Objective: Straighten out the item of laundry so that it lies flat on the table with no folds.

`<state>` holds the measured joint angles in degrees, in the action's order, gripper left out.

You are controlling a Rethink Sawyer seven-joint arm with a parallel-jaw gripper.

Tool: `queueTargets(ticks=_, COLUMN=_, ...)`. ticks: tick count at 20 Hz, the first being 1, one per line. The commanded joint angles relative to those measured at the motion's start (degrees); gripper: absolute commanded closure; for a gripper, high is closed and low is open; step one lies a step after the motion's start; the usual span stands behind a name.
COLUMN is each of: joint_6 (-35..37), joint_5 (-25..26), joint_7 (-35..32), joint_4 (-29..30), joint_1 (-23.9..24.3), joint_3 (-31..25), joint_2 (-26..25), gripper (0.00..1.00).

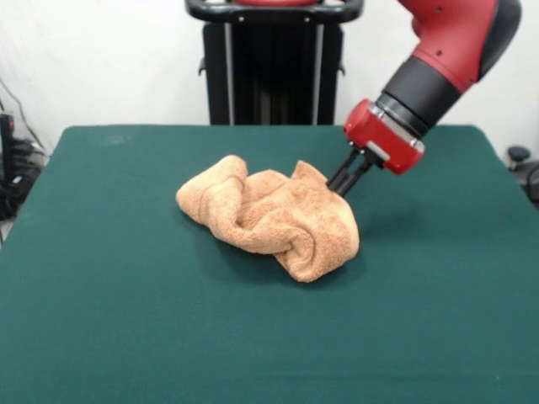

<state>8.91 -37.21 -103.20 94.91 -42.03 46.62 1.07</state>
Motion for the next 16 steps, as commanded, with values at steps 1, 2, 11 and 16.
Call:
queueTargets(ticks=1, joint_6=2.78, joint_5=-1.6, joint_7=-15.01, joint_4=1.51, joint_1=-0.43, joint_3=-5.61, joint_2=5.99, gripper=1.0)
queueTargets(ticks=2, joint_6=3.48, joint_5=-0.96, joint_7=-14.23, joint_4=2.14, joint_1=-0.25, joint_3=-5.73, joint_2=7.41, gripper=1.0)
queueTargets(ticks=11, joint_6=4.63, joint_5=2.57, joint_7=-10.39, joint_4=6.74, joint_1=0.72, joint_3=-6.86, joint_2=14.81, gripper=1.0)
queueTargets(ticks=16, joint_6=5.25, joint_5=1.89, joint_7=-12.17, joint_4=7.15, joint_1=-1.05, joint_3=-6.84, joint_2=14.48, gripper=1.0)
